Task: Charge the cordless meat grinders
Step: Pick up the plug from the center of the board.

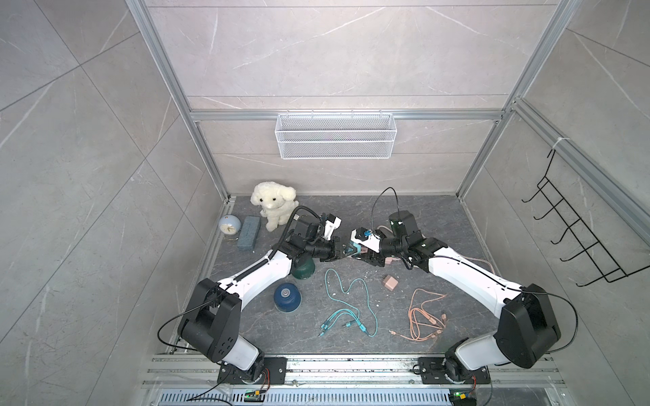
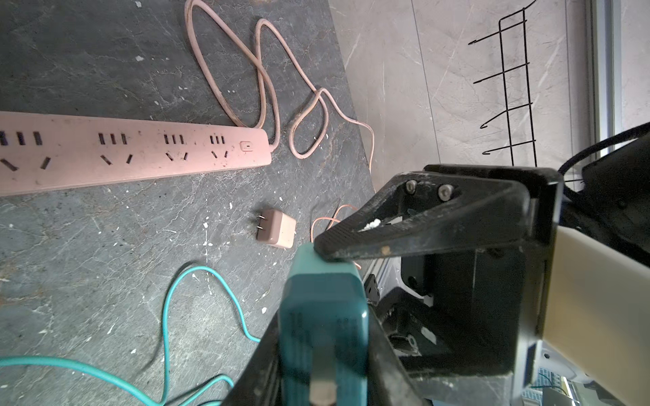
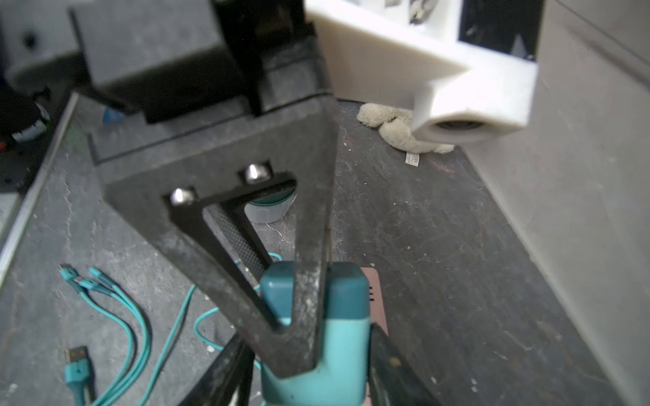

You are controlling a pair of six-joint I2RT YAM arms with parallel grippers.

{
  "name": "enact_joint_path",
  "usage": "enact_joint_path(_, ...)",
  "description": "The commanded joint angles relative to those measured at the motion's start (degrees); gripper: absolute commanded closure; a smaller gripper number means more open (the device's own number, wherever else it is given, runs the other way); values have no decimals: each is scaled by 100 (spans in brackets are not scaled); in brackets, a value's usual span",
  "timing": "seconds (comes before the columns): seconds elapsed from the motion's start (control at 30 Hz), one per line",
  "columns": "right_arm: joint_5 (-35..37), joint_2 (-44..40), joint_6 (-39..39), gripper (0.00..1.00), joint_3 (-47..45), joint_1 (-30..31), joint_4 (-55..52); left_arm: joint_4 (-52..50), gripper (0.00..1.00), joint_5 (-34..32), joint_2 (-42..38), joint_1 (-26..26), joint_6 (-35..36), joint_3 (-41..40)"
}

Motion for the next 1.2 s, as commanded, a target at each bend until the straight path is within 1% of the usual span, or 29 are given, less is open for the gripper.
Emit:
enact_joint_path(0.0,-208,-297,325,33,-119,10,30,390,87,271,-103,42,-53,143)
enact_joint_path(0.03,-201,-376,504,29,-160,-8,85,415,88,294,-120,53,-54,143)
enact_joint_path(0.07,-173,-445,713,28,-201,-28,188,425,88,310,-145,68,-48,135)
enact_joint_path(0.13,-170,-550,1402,27,-240,-122,431,525,88,362,-195,115,-68,105)
enact_joint_path(0.27,-598,-480,3474,28,-160,-478,975,1182,88,510,-292,291,-493,-58)
enact_joint_path(0.33,-816,-472,4480,29,-350,-552,1614,1535,88,509,-345,345,-700,-151)
enact_joint_path(0.47,-700,-431,6244,30,-812,-644,3068,2187,87,259,-580,368,-892,-409)
enact_joint_path(0.57,-795,-162,7369,31,-859,-670,3824,2725,87,181,-714,377,-1076,-607)
enact_joint_path(0.7,-1136,322,9036,33,-1043,-680,5916,3055,87,210,-802,388,-1127,-714)
enact_joint_path(0.8,-1284,556,9553,36,-977,-679,6368,3299,87,180,-907,397,-1182,-819)
enact_joint_path(0.87,-1334,619,9732,39,-1010,-670,6585,3298,87,108,-980,403,-1145,-843)
enact_joint_path(0.9,-1371,637,9940,40,-1039,-669,6779,3269,87,59,-1007,412,-1131,-846)
enact_joint_path(1.0,-1471,684,10350,41,-1132,-646,7351,3392,87,-43,-990,471,-1230,-868)
enact_joint_path(1.1,-1547,746,10488,40,-1156,-604,7477,3793,87,-60,-918,518,-1444,-913)
enact_joint_path(1.17,-1594,797,10528,40,-1171,-528,7576,3827,87,-69,-887,518,-1479,-866)
